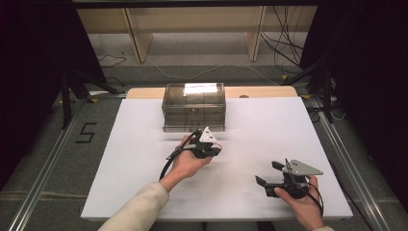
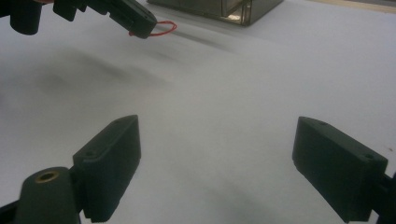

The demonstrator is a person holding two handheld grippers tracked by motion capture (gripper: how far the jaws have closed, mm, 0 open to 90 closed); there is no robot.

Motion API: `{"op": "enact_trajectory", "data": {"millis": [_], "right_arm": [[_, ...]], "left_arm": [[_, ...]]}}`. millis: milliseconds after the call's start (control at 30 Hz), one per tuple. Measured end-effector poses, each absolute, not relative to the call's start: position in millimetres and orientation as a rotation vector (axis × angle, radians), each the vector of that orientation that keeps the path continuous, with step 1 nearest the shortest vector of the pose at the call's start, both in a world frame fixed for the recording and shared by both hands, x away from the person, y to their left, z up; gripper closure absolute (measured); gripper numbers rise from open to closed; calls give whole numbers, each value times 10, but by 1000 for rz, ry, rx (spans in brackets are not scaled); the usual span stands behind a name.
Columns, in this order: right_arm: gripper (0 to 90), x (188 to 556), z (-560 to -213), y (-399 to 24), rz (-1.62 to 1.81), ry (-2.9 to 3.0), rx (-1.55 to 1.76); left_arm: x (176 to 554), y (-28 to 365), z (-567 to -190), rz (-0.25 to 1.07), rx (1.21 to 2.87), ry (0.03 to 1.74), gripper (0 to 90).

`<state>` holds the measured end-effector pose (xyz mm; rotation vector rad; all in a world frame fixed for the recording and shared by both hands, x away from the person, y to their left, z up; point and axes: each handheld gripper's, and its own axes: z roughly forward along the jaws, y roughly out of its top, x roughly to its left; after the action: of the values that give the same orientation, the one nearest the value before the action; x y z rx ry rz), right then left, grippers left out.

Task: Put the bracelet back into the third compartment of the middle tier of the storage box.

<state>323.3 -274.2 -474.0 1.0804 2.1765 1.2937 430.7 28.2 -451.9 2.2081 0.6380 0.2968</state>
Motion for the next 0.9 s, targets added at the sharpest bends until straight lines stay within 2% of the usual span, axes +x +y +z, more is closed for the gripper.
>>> {"op": "enact_trajectory", "data": {"millis": [900], "right_arm": [[165,3234,-4739,-2744,1295,2174,1080]], "left_arm": [[4399,246,-4382,319,2220,630,899]]}}
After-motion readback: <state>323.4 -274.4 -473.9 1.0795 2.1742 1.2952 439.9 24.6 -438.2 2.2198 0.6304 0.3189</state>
